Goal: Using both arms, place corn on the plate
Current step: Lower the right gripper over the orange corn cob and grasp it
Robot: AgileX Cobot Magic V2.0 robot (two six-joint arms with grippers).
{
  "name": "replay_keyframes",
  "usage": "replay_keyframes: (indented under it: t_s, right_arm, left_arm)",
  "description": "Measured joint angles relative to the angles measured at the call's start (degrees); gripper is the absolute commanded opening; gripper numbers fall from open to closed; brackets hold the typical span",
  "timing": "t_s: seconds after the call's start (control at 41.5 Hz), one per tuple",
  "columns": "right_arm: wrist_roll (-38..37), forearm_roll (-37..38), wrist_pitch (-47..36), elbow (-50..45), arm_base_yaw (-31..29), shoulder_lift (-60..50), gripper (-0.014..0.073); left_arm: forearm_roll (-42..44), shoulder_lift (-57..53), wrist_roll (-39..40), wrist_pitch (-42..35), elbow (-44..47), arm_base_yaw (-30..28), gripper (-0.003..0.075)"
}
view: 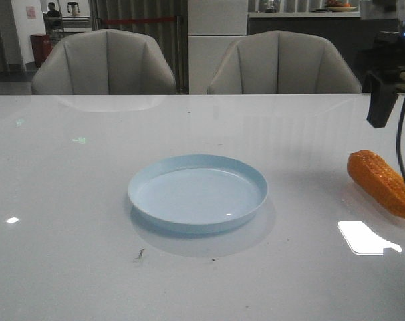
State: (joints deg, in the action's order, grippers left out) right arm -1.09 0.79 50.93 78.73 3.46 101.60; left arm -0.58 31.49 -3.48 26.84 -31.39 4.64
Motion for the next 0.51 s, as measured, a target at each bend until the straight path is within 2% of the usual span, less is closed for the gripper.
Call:
replay_keyframes:
  t_s: [0.506]
  right_arm:
    - [0.4, -1.6, -2.1, 1.4, 0.0, 11.9, 0.0551]
  left_arm:
    - [0.0, 0.0, 0.0, -0.2, 0.0, 0.0, 0.0505]
